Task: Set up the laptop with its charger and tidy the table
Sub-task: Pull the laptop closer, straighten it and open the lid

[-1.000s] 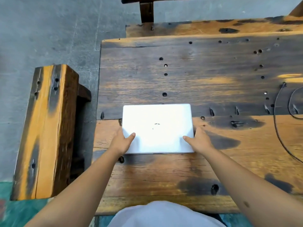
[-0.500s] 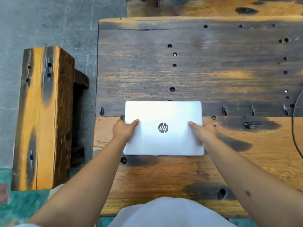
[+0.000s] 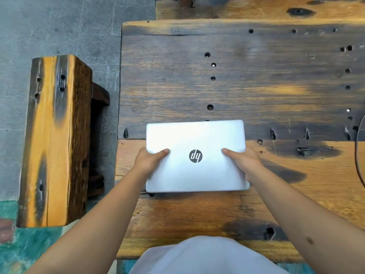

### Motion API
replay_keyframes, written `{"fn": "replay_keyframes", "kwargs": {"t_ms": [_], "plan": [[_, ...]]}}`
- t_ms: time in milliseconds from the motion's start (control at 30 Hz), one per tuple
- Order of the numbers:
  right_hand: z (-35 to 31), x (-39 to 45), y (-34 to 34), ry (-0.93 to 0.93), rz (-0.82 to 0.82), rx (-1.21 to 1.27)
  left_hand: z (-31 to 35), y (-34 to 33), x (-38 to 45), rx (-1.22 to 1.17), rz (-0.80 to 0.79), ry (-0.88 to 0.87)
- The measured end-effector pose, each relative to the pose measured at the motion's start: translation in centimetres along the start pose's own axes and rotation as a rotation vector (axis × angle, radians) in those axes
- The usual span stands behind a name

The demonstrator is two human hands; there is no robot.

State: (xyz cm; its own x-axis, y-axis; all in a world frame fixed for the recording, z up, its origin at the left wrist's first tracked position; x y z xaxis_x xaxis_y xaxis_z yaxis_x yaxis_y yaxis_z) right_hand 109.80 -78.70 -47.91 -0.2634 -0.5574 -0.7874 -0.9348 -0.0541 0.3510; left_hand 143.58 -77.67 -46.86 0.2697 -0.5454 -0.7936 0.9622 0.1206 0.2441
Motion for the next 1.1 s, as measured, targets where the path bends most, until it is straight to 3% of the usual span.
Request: {"fn": "replay_keyframes", "kwargs": {"t_ms": [200,567,867,1100], "plan": [[0.2,-3.1,1.2,0.07,-0.004,-0.01,-1.0,0.5,-4.2,0.089,0.066,-0.052],[5.4,-10.3,7.4,0.063,0.046,0.027,-1.2,-2.3,-11.2,0.16,-0.035,-0.189],[10.3,-12.0,16.8,0.106,0.033,0.176,-1.1,-11.4,-15.9,0.223,-0.117,-0.246],[14.6,-9.2,26.7,0.13,-0.011,0.191,-2.4,-21.5,-19.5,0.232,-0.09,-0.243]]}}
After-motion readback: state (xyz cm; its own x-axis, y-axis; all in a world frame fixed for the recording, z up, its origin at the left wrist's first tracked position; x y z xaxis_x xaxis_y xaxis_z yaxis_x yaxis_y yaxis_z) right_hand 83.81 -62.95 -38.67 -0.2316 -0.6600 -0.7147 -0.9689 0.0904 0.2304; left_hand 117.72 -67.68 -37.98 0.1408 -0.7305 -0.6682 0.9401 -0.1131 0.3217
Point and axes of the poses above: each hand's wrist, its own x-axis towards the middle knuckle, its own y-axis out of the back of the hand, z = x × y, the point moved 6 cm from there along x, towards the middle knuckle, and after that the axes turned 8 degrees about -x, right-handed, at the moved point
